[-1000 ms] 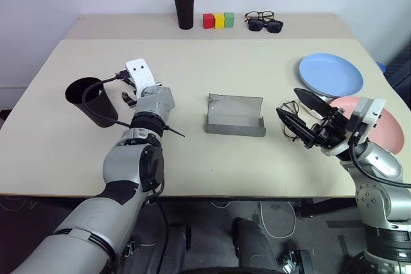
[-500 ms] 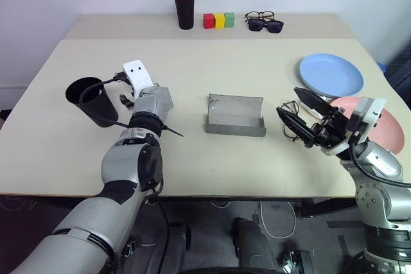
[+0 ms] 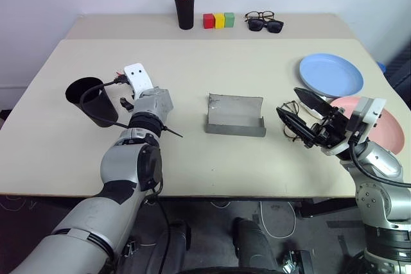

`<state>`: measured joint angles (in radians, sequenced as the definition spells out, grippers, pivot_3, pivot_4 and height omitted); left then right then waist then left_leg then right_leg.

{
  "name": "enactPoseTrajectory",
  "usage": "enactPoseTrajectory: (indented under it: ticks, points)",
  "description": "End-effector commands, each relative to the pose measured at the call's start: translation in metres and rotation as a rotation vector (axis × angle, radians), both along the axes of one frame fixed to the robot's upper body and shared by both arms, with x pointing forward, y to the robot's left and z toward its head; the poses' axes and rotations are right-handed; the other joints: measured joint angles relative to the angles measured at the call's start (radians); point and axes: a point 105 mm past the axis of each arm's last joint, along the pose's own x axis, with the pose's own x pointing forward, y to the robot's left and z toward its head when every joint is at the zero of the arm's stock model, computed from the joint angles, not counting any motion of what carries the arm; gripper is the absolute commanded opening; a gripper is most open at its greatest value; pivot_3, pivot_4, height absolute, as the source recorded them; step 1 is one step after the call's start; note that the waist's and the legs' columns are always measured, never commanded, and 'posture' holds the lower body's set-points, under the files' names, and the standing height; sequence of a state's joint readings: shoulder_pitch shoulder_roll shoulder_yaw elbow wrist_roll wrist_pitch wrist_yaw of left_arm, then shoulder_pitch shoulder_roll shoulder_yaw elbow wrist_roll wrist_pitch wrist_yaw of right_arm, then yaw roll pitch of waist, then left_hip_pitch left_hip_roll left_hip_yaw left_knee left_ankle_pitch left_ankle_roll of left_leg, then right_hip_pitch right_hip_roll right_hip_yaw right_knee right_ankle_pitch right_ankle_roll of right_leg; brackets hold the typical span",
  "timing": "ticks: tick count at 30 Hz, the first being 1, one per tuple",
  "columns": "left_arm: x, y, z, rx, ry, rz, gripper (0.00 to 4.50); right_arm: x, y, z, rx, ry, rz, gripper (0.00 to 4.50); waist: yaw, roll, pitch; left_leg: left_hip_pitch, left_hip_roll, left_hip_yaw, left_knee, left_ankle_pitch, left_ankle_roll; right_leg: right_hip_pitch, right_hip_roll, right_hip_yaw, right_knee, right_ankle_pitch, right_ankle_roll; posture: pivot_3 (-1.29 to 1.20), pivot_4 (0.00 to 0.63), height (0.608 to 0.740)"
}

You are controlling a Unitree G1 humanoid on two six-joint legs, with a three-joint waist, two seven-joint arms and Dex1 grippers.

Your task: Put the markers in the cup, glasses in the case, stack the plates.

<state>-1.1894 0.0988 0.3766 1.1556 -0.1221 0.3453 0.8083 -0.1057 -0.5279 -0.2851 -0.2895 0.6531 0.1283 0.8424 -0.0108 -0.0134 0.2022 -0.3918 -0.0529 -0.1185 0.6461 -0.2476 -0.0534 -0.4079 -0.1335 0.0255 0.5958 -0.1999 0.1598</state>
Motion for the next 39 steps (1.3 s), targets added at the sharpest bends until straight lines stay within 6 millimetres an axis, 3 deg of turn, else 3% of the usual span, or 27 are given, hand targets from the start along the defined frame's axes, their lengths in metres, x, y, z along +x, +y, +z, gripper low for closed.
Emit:
enactPoseTrajectory:
  ticks: [1, 9, 25, 28, 35, 39]
  points:
    - [-0.002, 0.011, 0.009, 0.017, -0.027, 0.054, 4.48, -0.003, -0.001, 0.010, 0.004, -0.042, 0.005, 3.34, -0.001, 0.000, 0.000, 0.000, 0.000, 0.000, 0.000, 0.000, 0.000, 0.000, 0.000, 0.000, 0.000, 0.000, 0.000, 0.00, 0.150, 0.740]
    - [-0.014, 0.023, 0.003, 0.049, -0.011, 0.089, 4.48, -0.001, -0.003, 0.009, 0.005, -0.039, 0.007, 3.34, -0.001, 0.000, 0.000, 0.000, 0.000, 0.000, 0.000, 0.000, 0.000, 0.000, 0.000, 0.000, 0.000, 0.000, 0.000, 0.00, 0.150, 0.740]
    - [-0.001, 0.014, 0.004, 0.053, -0.011, -0.026, 4.48, -0.001, -0.003, 0.007, 0.004, -0.044, 0.006, 3.34, 0.001, 0.000, 0.000, 0.001, 0.000, 0.000, 0.001, 0.000, 0.000, 0.001, 0.000, 0.000, 0.000, 0.000, 0.000, 0.00, 0.150, 0.740]
    - [0.000, 0.015, 0.003, 0.048, -0.011, -0.034, 3.65, -0.001, -0.005, 0.007, 0.003, -0.042, 0.004, 3.34, 0.001, 0.000, 0.000, 0.001, 0.000, 0.000, 0.001, 0.000, 0.000, 0.001, 0.000, 0.000, 0.000, 0.000, 0.000, 0.00, 0.150, 0.740]
    - [0.000, 0.014, -0.003, 0.047, -0.002, -0.053, 0.30, -0.002, -0.008, 0.005, 0.000, -0.039, -0.002, 3.34, -0.004, 0.000, 0.000, 0.001, 0.000, 0.000, 0.000, 0.000, 0.000, 0.000, 0.000, 0.000, 0.000, 0.000, 0.000, 0.00, 0.150, 0.740]
    - [-0.002, 0.012, -0.005, 0.061, 0.003, -0.063, 0.30, -0.001, -0.009, 0.004, 0.001, -0.038, -0.002, 3.34, -0.002, 0.000, 0.000, 0.001, 0.000, 0.000, 0.000, 0.000, 0.000, 0.001, 0.000, 0.000, 0.000, 0.000, 0.000, 0.00, 0.150, 0.740]
